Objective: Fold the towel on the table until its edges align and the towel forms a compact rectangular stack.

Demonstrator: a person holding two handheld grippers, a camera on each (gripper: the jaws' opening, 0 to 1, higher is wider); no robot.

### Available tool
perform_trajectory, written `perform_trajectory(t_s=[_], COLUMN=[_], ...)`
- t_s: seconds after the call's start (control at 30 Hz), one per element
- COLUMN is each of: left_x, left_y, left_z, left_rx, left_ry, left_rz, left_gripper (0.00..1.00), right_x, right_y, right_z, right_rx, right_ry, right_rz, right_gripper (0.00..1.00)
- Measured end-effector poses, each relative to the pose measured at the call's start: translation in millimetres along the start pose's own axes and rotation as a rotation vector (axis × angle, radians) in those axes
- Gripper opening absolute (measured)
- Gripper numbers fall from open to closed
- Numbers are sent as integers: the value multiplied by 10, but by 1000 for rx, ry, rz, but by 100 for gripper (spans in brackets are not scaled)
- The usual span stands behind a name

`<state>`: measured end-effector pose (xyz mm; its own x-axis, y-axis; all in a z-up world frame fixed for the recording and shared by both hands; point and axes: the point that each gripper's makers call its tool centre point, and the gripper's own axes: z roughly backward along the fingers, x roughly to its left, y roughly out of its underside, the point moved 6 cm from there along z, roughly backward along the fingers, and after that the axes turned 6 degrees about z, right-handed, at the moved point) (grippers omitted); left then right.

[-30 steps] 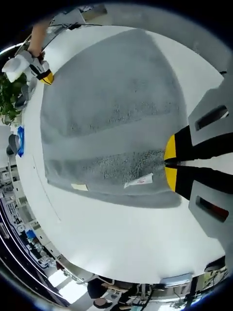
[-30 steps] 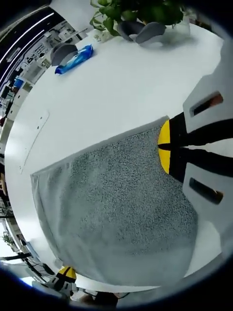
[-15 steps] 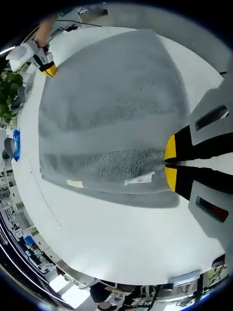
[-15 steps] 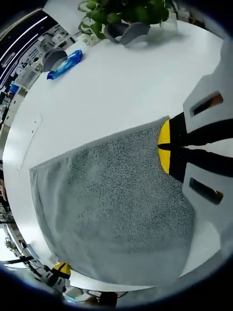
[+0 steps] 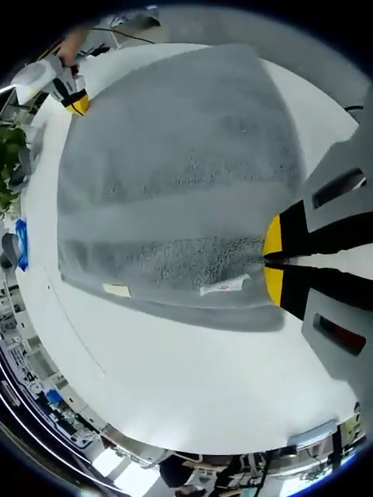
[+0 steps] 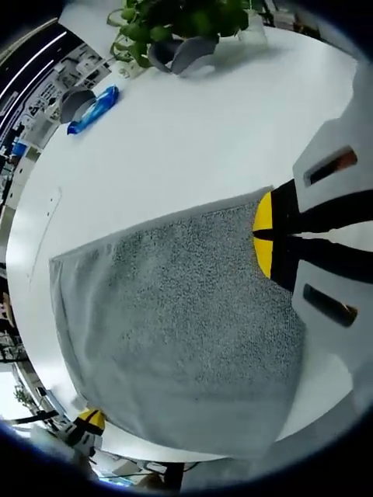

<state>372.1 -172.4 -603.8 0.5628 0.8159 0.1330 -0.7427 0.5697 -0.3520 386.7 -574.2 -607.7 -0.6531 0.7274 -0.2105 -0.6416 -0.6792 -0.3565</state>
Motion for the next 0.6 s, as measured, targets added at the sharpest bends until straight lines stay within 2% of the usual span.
perform_trajectory(t_s=[0.2, 0.4, 0.6], left_x=[13, 69, 79], left_y=[-57, -117, -171], left_z=[-23, -49, -77], left_rx=[2, -53, -70], left_ry=[-12, 11, 19], left_rz=[-32, -35, -74], left_gripper=[3, 3, 3], right_x=[63, 127, 177], right_y=[112, 224, 308], right_z=[62, 112, 148], right_rx=[4, -13, -28], right_ry=[-18, -18, -24], right_rz=[-30, -45, -77], right_gripper=[0, 0, 0])
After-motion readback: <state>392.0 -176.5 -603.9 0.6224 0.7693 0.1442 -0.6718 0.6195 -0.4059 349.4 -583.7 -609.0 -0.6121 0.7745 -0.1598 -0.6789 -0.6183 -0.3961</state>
